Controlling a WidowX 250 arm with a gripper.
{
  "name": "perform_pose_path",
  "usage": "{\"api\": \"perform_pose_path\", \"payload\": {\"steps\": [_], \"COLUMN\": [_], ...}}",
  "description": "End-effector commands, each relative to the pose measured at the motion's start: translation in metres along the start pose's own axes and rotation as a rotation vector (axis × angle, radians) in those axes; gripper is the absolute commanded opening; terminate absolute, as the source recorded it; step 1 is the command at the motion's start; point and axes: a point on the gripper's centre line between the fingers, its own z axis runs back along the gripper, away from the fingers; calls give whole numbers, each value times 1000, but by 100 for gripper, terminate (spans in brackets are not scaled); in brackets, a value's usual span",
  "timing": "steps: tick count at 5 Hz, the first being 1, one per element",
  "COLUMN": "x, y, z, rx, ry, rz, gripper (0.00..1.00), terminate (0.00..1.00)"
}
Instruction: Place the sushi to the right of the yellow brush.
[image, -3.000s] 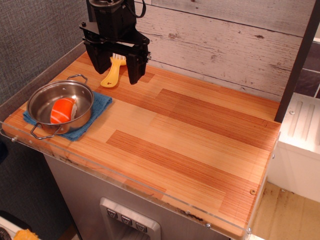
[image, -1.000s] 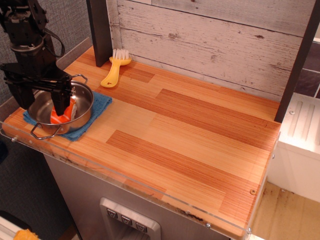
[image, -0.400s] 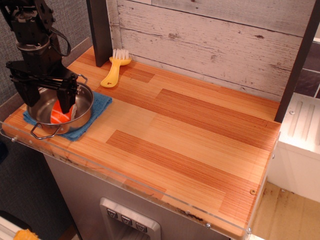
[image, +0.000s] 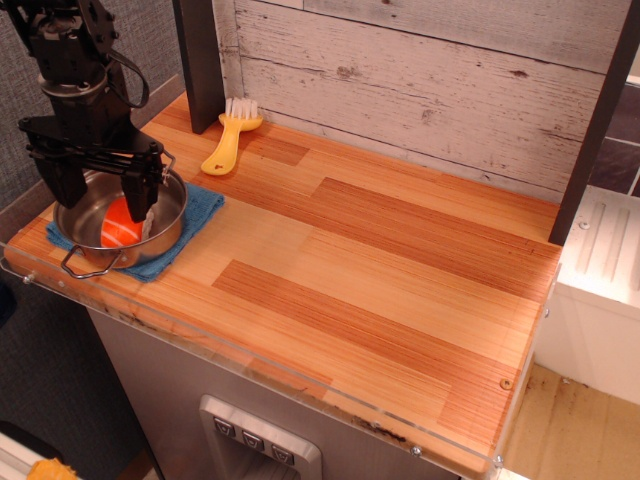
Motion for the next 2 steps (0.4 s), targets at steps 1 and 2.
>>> {"api": "perform_pose_path", "payload": {"steps": [1,2], "x": [3,1], "y": [-4,-5], "z": [-5,-12], "rx": [14,11], "ry": [11,34], "rz": [-10,-11], "gripper": [100,100], "terminate": [0,0]}}
